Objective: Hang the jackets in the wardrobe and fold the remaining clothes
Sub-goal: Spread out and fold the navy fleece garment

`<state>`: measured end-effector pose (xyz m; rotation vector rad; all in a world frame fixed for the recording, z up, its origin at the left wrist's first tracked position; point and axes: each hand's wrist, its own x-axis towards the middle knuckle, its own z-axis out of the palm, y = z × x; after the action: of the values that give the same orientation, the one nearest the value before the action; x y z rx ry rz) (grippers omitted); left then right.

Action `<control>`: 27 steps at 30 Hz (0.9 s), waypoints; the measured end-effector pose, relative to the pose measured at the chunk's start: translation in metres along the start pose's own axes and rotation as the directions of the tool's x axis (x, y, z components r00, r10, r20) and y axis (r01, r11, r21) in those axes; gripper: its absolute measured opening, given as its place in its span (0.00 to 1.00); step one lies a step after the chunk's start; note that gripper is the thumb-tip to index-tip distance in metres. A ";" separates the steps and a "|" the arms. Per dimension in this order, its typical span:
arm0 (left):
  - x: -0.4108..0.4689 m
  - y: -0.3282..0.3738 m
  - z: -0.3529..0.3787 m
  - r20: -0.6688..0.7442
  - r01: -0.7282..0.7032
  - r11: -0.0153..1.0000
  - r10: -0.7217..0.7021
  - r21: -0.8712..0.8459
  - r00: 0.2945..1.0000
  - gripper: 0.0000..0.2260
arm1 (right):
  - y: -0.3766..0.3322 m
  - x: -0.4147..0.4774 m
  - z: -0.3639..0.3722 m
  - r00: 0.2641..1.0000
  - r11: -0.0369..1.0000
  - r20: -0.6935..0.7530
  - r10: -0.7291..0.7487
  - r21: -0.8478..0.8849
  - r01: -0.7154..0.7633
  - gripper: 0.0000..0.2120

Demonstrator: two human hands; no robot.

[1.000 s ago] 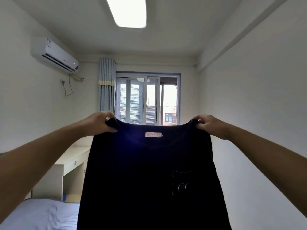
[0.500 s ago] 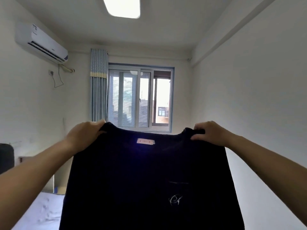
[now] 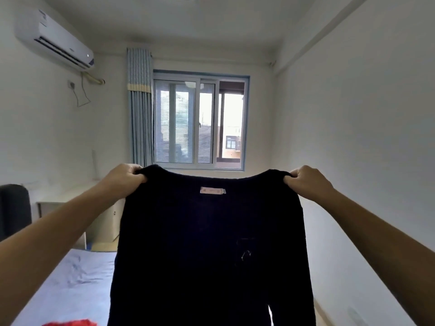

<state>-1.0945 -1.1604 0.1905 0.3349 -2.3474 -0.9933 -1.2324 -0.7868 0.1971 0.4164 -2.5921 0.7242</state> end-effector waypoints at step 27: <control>0.087 -0.216 0.277 0.512 0.074 0.852 -0.378 0.518 0.771 0.43 | 0.082 0.077 0.357 0.677 0.953 0.724 0.132 -0.279 0.113 0.42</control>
<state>-1.3254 -1.1866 -0.0869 0.5825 -3.2132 -0.6695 -1.4412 -0.9279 -0.0790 0.7159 -3.3972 0.1193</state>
